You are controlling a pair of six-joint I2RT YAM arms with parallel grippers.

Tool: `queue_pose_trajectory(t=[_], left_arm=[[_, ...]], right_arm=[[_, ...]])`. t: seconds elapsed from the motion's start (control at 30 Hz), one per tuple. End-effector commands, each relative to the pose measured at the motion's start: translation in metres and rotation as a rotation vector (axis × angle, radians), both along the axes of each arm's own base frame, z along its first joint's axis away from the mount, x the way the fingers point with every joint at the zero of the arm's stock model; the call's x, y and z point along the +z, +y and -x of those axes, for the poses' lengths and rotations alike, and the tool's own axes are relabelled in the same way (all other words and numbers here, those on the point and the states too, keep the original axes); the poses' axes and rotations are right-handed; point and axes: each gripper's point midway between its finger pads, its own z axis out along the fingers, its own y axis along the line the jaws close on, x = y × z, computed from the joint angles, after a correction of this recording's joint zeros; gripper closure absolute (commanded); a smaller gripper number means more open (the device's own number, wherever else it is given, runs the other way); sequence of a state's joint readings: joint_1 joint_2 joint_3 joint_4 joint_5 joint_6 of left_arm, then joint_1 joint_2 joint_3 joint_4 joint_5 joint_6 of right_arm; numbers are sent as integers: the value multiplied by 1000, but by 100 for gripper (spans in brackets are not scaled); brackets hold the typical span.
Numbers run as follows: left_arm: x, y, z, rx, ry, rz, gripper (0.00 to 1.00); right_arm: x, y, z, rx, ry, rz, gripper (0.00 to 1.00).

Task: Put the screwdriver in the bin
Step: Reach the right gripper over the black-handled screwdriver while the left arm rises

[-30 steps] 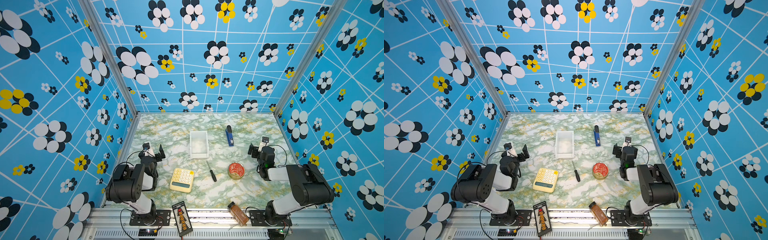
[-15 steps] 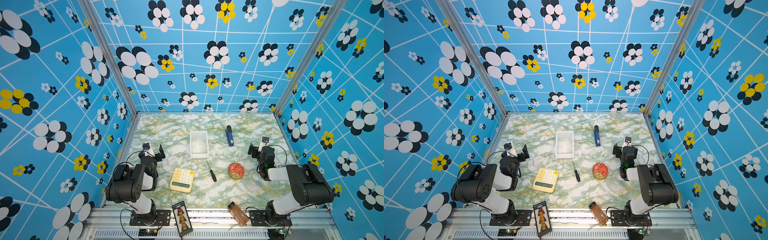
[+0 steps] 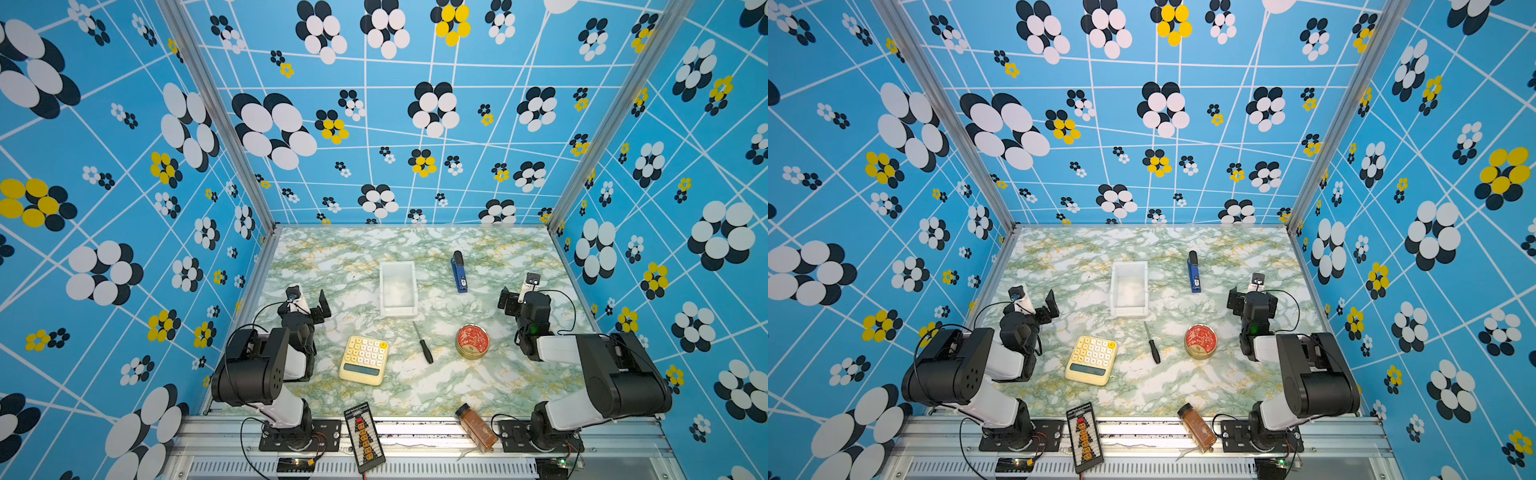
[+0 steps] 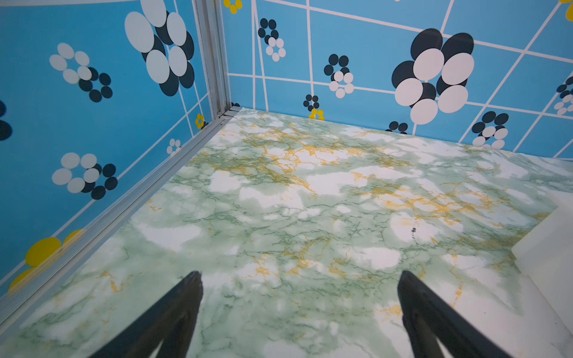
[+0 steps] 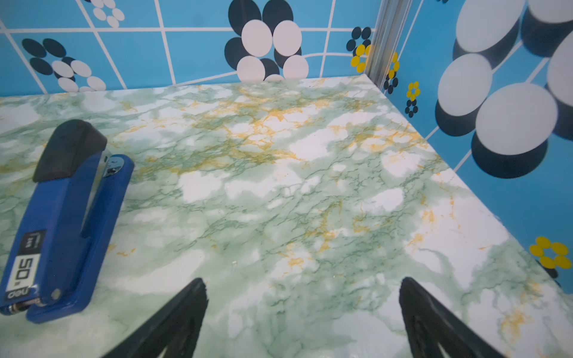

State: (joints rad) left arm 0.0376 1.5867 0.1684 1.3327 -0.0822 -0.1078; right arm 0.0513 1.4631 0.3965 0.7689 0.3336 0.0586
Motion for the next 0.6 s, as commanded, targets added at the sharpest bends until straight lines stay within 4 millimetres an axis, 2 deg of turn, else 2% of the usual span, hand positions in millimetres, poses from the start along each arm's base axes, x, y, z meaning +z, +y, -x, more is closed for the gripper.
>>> queue_pose_trajectory(t=[0.0,0.07,0.2,0.4,0.57], left_arm=[[10,-13,-6,-80,-5,-19,1],[16,-20,-7,-123,1,-29,1],[28,-23,-10,-144,105,-41,1],[52,-50,6,-332,207,-119,1],[58,-57,21,-381,358,-92,1]], right_arm=[[40,-14,3,-92,-18,-18,1],[55,-19,11,-177,18,-125,1],[75,-2,21,-145,177,-231,1],[100,44,49,-25,243,-187,1],[100,82,72,88,372,-158,2]])
